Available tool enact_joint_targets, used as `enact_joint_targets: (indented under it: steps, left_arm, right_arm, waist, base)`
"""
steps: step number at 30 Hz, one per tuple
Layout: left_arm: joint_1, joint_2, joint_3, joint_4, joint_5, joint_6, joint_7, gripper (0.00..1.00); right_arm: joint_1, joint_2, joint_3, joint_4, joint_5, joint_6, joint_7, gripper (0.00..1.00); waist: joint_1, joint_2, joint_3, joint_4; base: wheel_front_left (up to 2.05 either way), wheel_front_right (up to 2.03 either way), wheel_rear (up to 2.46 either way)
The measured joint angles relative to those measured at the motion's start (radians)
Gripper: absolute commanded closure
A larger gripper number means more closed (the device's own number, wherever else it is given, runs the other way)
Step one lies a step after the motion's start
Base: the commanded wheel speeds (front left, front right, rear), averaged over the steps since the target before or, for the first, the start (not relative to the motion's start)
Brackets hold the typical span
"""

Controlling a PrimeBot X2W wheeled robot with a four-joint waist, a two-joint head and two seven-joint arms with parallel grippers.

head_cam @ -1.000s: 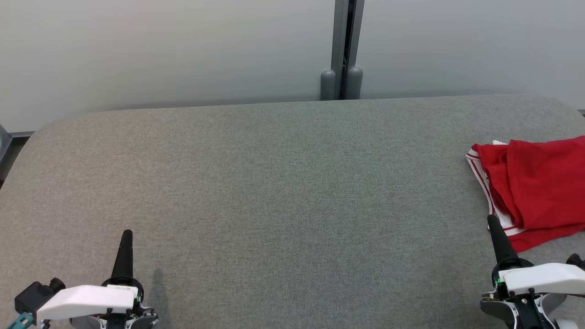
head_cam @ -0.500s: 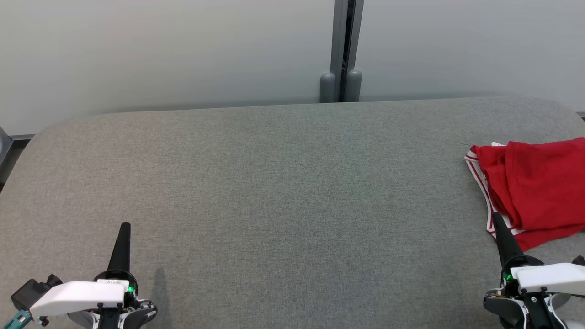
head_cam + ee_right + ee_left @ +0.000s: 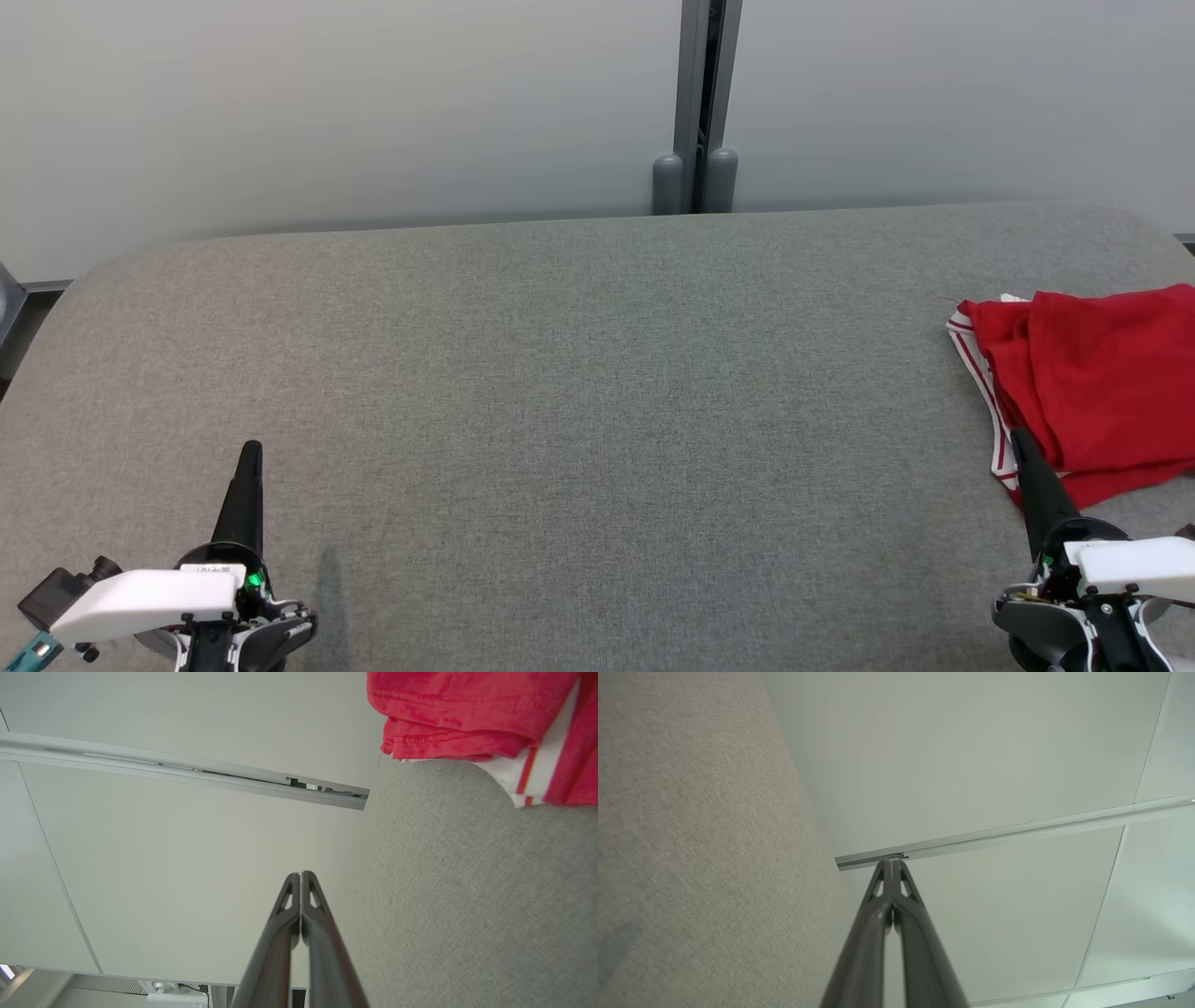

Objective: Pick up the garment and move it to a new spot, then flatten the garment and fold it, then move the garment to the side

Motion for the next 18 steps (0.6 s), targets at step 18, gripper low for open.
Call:
enact_joint_targets:
  steps: [18]
  left_arm:
    - [-0.008,0.002,0.006,-0.019,-0.115,-0.009,0.031,1.0]
  right_arm:
    - [0.001,-0.002,-0.017,-0.023,0.123,0.0,0.03,1.0]
  waist:
    - [0.0,0.0,-0.01,-0.001]
  base:
    - [0.0,0.0,0.0]
